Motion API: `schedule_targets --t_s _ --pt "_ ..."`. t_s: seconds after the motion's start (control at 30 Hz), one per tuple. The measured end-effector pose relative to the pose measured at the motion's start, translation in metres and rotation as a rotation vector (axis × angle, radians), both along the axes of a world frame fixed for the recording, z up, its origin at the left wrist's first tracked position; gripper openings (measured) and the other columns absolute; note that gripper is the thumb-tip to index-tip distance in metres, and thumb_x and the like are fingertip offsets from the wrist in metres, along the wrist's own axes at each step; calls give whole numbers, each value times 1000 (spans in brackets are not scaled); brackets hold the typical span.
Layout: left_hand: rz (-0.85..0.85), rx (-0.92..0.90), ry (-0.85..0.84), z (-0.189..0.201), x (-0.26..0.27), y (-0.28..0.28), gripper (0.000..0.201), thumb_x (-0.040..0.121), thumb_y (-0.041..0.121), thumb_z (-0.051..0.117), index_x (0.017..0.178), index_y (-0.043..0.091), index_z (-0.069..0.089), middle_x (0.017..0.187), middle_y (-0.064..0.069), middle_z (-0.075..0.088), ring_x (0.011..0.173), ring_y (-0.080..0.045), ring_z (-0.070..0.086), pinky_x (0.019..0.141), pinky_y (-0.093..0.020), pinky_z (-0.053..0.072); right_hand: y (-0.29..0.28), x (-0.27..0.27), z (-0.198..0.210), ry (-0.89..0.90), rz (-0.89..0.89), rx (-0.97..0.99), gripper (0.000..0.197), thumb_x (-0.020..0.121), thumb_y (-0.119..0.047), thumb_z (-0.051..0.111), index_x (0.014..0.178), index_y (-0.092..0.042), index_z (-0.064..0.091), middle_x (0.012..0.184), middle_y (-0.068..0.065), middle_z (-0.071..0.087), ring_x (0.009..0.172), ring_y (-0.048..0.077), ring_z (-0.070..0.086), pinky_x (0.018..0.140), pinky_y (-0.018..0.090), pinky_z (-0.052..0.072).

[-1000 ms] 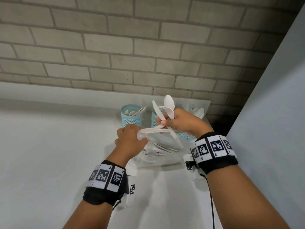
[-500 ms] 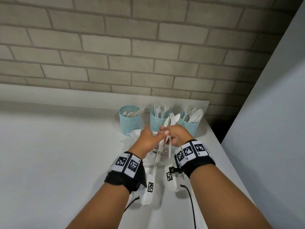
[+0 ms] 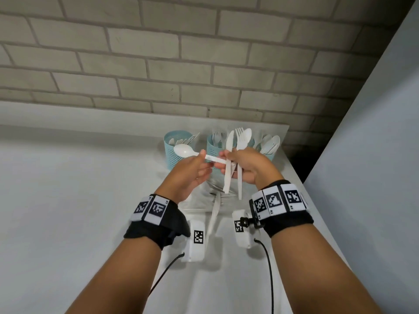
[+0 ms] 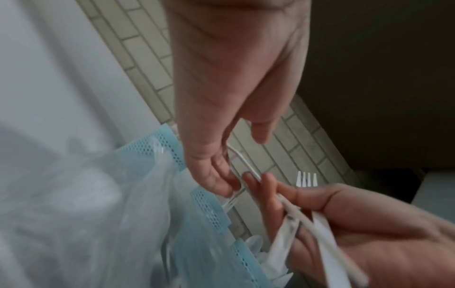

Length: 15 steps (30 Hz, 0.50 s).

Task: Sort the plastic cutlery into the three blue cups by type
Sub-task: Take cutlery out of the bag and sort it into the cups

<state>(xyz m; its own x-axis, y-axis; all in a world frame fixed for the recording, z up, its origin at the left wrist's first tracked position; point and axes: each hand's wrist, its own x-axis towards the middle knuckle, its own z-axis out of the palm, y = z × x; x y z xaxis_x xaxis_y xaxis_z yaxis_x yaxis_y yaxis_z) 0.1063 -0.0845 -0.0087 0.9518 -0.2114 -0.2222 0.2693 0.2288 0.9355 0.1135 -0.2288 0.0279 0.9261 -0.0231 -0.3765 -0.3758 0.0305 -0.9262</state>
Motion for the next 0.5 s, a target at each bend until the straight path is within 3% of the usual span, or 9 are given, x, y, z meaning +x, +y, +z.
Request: schedule_targets --t_s 0.07,0.13,0.23,0.3,0.37,0.43,0.5 --pt "63 -110 28 -1 0 -4 23 101 29 37 102 11 53 109 -14 65 99 -24 63 91 -35 49 2 -7 -7 74 95 40 25 100 -10 39 85 -4 58 77 10 68 63 15 68 59 28 56" --pt "134 -163 60 -2 0 -6 23 102 24 33 104 7 49 102 -14 64 96 -28 63 86 -40 51 1 -12 -12 113 141 69 26 100 -9 37 86 -2 58 78 13 68 72 22 66 74 36 54" --pt "184 -37 32 -6 0 -7 23 102 22 32 93 9 49 89 -12 62 85 -25 63 74 -37 54 0 -14 -16 104 69 122 26 101 -11 36 84 -3 54 97 16 66 94 29 61 82 40 51" --pt "159 57 16 -8 -3 -9 24 102 21 33 87 11 49 84 -11 61 77 -23 62 69 -37 54 1 -12 -17 61 7 74 27 101 -14 38 81 -6 54 94 12 65 101 29 58 84 37 50" --pt "65 89 17 -8 -10 -13 24 102 21 32 89 11 50 80 -11 62 71 -23 61 64 -35 53 6 -12 -17 14 -1 28 28 100 -17 40 79 -9 56 87 7 62 91 27 60 81 37 50" --pt "-47 101 -23 -7 -18 -18 29 102 24 31 94 14 57 77 -8 66 68 -22 63 63 -33 54 13 -15 -17 0 29 24 30 100 -22 41 77 -11 58 80 6 60 72 24 58 68 36 51" --pt "-118 123 -89 -7 -21 -22 37 102 32 29 100 17 62 78 -6 68 69 -21 66 63 -31 56 18 -18 -17 5 53 -9 31 100 -27 42 77 -16 59 73 4 58 64 21 55 61 31 49"
